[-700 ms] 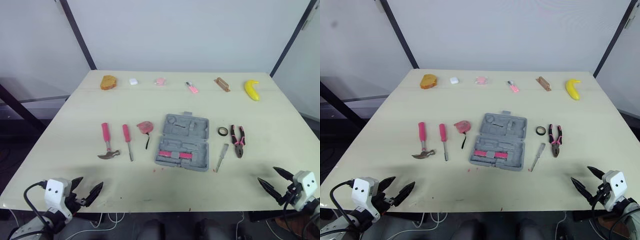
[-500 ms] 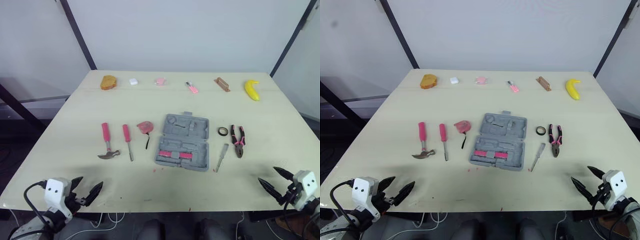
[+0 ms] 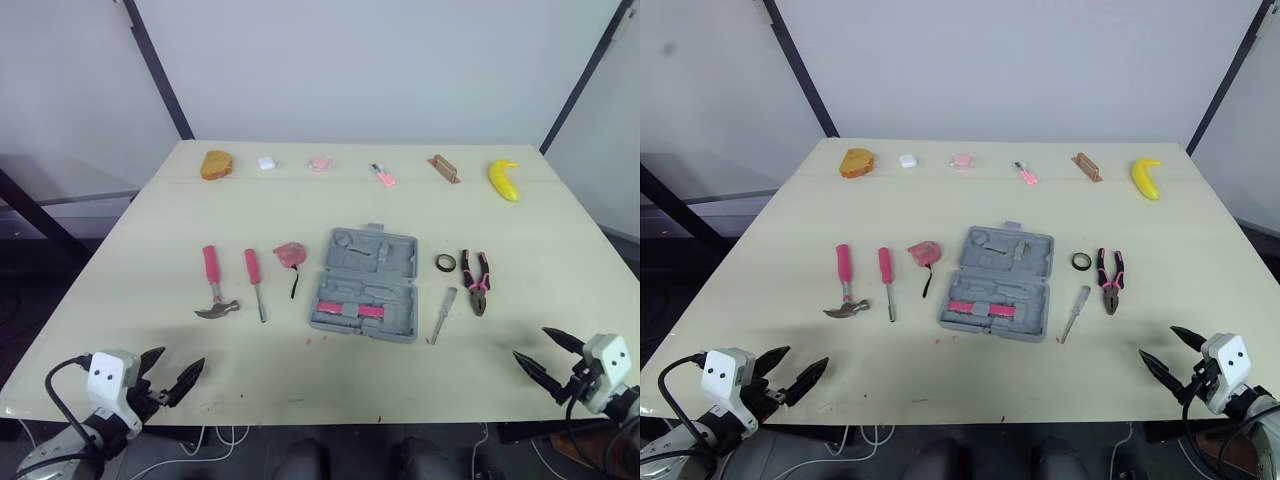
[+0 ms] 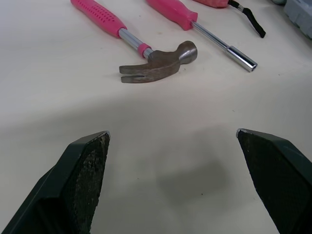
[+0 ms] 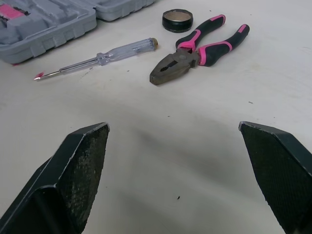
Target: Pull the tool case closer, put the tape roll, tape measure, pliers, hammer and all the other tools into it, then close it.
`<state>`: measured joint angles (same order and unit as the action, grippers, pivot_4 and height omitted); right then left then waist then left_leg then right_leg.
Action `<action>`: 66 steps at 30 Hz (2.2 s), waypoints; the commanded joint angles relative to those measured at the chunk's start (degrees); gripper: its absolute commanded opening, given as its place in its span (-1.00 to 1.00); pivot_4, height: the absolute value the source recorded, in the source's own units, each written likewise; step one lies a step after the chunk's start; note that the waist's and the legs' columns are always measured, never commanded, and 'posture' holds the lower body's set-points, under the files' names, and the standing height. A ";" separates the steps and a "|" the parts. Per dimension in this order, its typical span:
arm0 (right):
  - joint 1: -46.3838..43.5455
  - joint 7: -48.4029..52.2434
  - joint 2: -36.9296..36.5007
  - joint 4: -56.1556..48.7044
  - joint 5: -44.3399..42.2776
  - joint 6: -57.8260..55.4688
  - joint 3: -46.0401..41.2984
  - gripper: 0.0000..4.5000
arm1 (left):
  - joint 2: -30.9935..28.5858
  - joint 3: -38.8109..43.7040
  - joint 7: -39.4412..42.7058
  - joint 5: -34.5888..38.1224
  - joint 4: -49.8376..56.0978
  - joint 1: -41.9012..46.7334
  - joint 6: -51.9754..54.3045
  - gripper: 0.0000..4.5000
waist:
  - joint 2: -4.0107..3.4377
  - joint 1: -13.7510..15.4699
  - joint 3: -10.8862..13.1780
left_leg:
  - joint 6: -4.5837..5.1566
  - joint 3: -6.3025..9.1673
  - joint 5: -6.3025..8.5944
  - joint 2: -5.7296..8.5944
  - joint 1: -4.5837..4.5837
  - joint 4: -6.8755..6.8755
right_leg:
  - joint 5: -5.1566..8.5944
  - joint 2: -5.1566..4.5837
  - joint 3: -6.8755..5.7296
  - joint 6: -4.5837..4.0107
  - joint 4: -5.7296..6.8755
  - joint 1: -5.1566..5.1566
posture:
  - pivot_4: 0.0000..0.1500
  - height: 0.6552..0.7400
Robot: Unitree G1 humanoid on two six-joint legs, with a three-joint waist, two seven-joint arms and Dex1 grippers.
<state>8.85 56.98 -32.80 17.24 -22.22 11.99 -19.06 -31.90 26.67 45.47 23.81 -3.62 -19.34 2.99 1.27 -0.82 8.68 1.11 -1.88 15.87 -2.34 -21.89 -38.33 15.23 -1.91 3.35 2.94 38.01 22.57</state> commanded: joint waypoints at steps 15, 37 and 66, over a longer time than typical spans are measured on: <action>-19.11 -9.65 -1.89 -11.74 7.45 -19.69 13.19 1.00 | -9.36 -16.55 12.33 -2.89 -14.47 37.46 8.70 0.97 | -0.04 0.01 0.07 | 0.00 0.14 -0.01 0.20 -0.20 -0.03 | -0.02 0.14 -0.20 0.02 0.02 0.13 | 1.00 1.00; -40.01 -11.72 5.17 6.61 23.19 -20.29 30.01 -1.00 | 2.95 -27.65 17.16 -21.80 -67.61 73.30 -12.03 -0.98 | -0.03 -0.21 0.07 | -0.05 0.16 -0.04 0.21 -1.30 -0.21 | -0.04 0.20 -0.42 0.03 0.08 0.94 | 1.00 1.00; -41.73 -11.38 9.63 8.04 24.42 -18.49 30.30 -1.00 | 8.91 -27.37 11.37 -29.40 -71.63 75.89 -10.83 -0.98 | -0.03 -1.34 0.07 | -0.16 0.62 -0.10 0.23 -1.29 -0.29 | -0.04 0.19 -0.53 0.03 0.35 0.96 | 1.00 1.00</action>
<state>-31.99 45.47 -23.17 27.18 2.56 -7.32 11.60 -23.04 -0.82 57.15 -5.51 -75.05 54.96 -7.80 1.24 -2.16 8.75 0.96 -1.26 15.77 -2.11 -23.18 -38.62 15.19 -1.72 2.82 2.96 38.38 23.53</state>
